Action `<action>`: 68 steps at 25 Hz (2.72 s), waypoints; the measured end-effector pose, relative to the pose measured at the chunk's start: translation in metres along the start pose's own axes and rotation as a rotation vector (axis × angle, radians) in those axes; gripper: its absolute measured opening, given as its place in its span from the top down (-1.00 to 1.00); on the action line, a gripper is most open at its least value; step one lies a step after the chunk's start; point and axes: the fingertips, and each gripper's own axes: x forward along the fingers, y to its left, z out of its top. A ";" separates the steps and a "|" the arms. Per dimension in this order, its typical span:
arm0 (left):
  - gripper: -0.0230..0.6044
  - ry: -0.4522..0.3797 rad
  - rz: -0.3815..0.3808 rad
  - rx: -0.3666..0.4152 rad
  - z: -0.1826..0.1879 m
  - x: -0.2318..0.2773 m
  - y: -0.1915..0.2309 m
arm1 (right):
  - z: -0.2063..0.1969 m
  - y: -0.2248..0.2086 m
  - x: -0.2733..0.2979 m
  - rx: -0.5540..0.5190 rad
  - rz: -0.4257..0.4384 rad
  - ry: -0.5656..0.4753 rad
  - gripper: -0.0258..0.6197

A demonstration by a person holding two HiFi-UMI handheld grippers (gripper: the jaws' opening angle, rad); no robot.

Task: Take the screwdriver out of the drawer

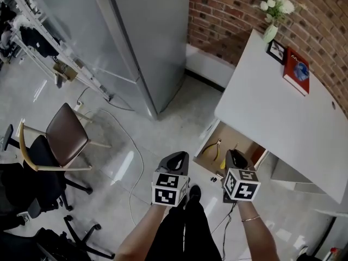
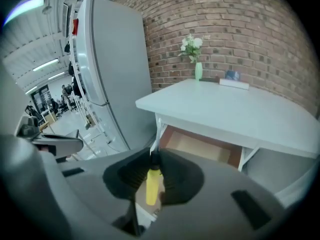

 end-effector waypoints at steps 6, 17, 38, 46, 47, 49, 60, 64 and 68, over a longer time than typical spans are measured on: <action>0.91 -0.018 -0.018 0.047 0.022 -0.015 -0.018 | 0.021 0.010 -0.045 0.027 0.020 -0.059 0.72; 0.91 -0.066 -0.044 0.102 0.057 -0.055 -0.040 | 0.056 0.022 -0.118 0.055 0.051 -0.166 0.72; 0.91 -0.173 -0.083 0.194 0.107 -0.117 -0.079 | 0.093 0.016 -0.218 0.077 0.025 -0.338 0.72; 0.91 -0.202 -0.069 0.197 0.118 -0.127 -0.078 | 0.095 0.013 -0.227 0.058 0.012 -0.355 0.73; 0.91 -0.206 -0.068 0.198 0.119 -0.128 -0.078 | 0.095 0.013 -0.227 0.054 0.011 -0.355 0.73; 0.91 -0.213 -0.066 0.199 0.122 -0.128 -0.079 | 0.095 0.014 -0.227 0.049 0.010 -0.356 0.73; 0.91 -0.212 -0.069 0.203 0.125 -0.124 -0.086 | 0.094 0.011 -0.226 0.031 0.011 -0.350 0.73; 0.91 -0.212 -0.068 0.206 0.126 -0.122 -0.088 | 0.093 0.009 -0.225 0.021 0.009 -0.342 0.73; 0.91 -0.213 -0.068 0.208 0.128 -0.120 -0.089 | 0.094 0.009 -0.224 0.023 0.011 -0.346 0.73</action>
